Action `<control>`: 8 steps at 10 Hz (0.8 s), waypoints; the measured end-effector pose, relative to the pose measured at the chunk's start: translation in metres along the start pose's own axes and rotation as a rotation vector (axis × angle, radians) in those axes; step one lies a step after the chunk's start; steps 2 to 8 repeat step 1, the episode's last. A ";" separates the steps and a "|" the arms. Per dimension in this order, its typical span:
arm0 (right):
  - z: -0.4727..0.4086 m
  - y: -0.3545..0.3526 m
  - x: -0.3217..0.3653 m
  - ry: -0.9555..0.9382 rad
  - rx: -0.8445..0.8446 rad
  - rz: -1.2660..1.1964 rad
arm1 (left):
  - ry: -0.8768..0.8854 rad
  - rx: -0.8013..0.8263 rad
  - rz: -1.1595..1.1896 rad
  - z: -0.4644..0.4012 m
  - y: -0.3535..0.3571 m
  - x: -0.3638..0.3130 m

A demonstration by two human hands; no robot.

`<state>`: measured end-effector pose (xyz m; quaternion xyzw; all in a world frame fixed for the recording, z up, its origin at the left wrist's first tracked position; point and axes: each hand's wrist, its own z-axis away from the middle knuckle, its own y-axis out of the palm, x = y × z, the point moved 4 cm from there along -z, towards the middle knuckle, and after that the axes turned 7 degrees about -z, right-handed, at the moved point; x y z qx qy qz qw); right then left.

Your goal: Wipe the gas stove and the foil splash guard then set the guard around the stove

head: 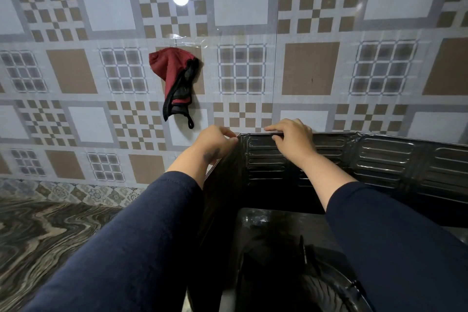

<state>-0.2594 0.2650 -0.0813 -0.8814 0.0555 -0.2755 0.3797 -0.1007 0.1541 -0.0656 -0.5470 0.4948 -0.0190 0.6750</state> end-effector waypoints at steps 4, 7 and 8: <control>0.018 -0.010 0.013 -0.052 0.046 0.004 | 0.013 0.020 -0.036 0.012 -0.005 -0.004; 0.018 -0.010 0.013 -0.052 0.046 0.004 | 0.013 0.020 -0.036 0.012 -0.005 -0.004; 0.018 -0.010 0.013 -0.052 0.046 0.004 | 0.013 0.020 -0.036 0.012 -0.005 -0.004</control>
